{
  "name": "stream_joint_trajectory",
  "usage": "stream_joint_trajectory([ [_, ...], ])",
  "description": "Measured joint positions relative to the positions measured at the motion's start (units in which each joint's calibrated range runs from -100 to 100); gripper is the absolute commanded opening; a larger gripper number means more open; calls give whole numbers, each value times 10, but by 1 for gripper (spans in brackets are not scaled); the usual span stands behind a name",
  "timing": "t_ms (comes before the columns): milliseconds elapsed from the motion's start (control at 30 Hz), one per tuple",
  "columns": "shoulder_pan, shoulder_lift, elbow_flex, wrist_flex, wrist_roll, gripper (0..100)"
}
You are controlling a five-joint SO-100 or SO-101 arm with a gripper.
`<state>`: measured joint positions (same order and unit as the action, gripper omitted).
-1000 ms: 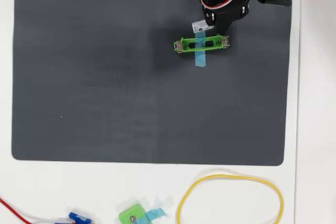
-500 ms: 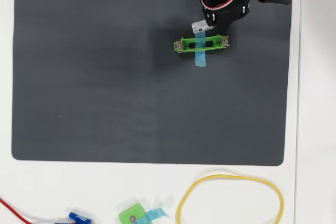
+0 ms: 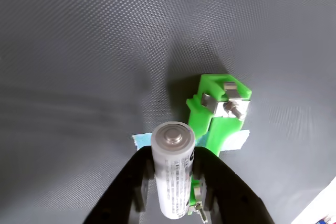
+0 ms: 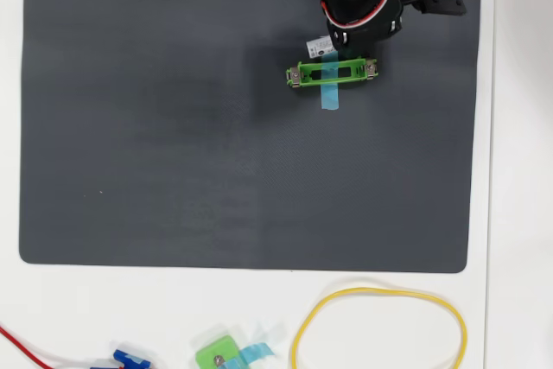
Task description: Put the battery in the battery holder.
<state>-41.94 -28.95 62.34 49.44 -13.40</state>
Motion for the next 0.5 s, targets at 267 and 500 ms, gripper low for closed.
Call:
stream_joint_trajectory([
  [267, 0, 0, 0, -10, 0, 0],
  [500, 18, 0, 0, -36, 14, 0],
])
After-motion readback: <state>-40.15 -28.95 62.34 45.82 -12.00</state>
